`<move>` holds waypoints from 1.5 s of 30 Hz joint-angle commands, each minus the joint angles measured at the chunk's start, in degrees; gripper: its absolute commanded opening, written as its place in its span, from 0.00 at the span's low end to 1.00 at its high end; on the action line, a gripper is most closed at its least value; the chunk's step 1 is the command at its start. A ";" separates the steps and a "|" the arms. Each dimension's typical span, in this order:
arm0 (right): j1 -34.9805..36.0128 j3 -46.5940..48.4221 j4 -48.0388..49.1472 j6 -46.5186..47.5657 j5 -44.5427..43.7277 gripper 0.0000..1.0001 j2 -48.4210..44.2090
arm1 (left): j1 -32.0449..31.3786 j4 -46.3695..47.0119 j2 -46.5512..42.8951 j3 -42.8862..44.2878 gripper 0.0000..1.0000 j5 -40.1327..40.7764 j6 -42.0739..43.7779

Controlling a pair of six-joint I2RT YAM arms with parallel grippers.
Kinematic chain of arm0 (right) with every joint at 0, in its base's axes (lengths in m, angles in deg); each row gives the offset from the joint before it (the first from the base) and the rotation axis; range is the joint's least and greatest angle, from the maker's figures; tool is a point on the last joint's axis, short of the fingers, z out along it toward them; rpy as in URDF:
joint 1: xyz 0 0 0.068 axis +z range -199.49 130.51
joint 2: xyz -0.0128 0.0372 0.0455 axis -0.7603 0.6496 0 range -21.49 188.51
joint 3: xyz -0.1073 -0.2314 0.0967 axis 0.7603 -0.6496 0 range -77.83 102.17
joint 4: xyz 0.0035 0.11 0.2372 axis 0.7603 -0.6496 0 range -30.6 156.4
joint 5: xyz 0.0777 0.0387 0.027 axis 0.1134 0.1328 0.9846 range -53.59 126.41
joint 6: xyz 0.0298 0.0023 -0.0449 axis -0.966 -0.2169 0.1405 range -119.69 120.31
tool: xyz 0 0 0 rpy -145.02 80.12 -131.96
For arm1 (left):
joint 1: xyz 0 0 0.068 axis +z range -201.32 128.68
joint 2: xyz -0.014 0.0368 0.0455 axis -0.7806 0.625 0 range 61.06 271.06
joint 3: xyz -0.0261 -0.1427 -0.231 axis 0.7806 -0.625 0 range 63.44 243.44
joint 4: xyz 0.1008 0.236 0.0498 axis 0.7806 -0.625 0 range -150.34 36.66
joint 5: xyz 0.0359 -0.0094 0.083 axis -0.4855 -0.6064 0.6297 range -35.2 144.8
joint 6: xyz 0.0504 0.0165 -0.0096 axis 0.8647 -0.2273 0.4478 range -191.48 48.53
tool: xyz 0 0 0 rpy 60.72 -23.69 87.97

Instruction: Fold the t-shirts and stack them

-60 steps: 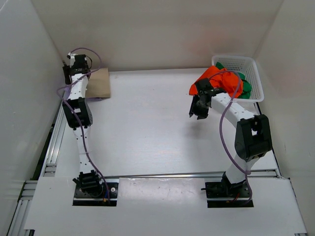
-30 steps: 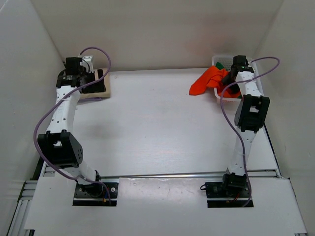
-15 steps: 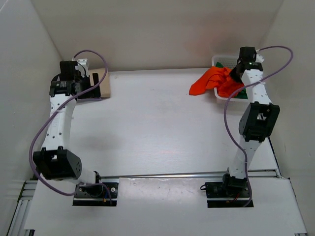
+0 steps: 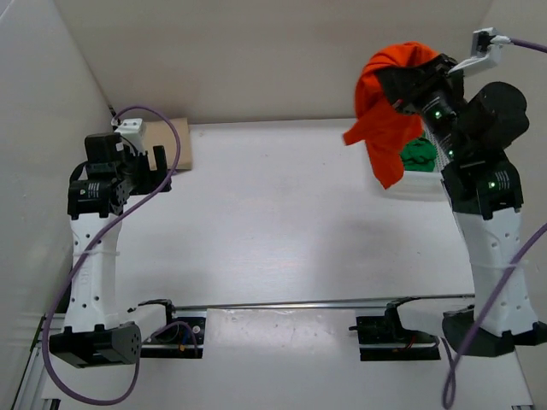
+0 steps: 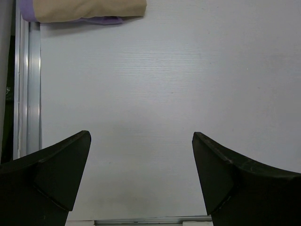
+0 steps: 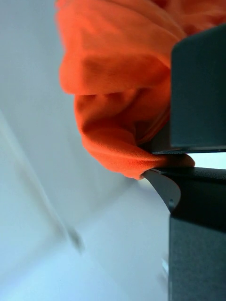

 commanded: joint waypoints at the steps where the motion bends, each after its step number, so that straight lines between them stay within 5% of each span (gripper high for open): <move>1: 11.92 -0.64 8.79 -0.79 6.81 0.00 0.39 | 0.03 -2.71 -2.43 -1.17 1.00 -2.78 -0.03; 4: 20.48 -2.39 9.32 -0.26 -3.02 0.00 1.70 | 0.03 -2.71 -2.43 -2.32 1.00 -2.78 -0.03; 9: 23.32 -6.95 -2.24 -7.80 -15.34 0.04 8.19 | 0.03 -3.94 0.28 -0.75 1.00 0.12 -0.03; 10: 23.32 -8.18 -4.02 -9.03 -16.48 0.29 9.26 | 0.03 -4.73 0.29 -0.74 1.00 0.12 -0.03; 12: 21.05 -10.56 -9.11 -9.04 -16.49 0.64 13.46 | -0.66 -5.43 0.99 -0.74 1.00 0.12 -0.03; 14: 19.29 -10.57 -14.82 -8.52 -16.49 0.80 17.42 | -2.16 -5.44 1.52 -3.18 1.00 0.12 -0.03; 18: 19.09 -9.59 -25.83 -2.82 -14.91 0.81 25.78 | -5.50 -4.39 1.52 -10.21 1.00 3.45 -0.03; 26: 26.83 -22.70 -14.32 -0.60 -10.34 0.81 25.87 | -12.53 7.99 2.83 -30.79 1.00 24.35 -0.03; 35: 23.16 -23.92 -14.32 -9.83 -7.80 0.81 37.03 | -12.54 22.50 11.27 -37.30 1.00 31.14 -0.03; 40: 21.74 -25.42 -10.72 -9.84 -3.84 0.81 40.98 | -15.07 28.13 14.26 -38.44 1.00 24.48 -0.03; 42: 21.13 -25.94 -9.93 -9.84 -3.14 0.74 42.13 | -15.61 28.66 16.01 -38.44 1.00 22.72 -0.03; 43: 20.52 -25.95 -9.23 -10.36 -3.14 0.61 42.66 | -16.13 28.66 17.85 -38.44 1.00 22.01 -0.03; 45: 19.99 -28.04 -7.92 -11.06 -2.61 0.50 43.19 | -16.14 28.66 19.71 -38.44 0.87 20.69 -0.03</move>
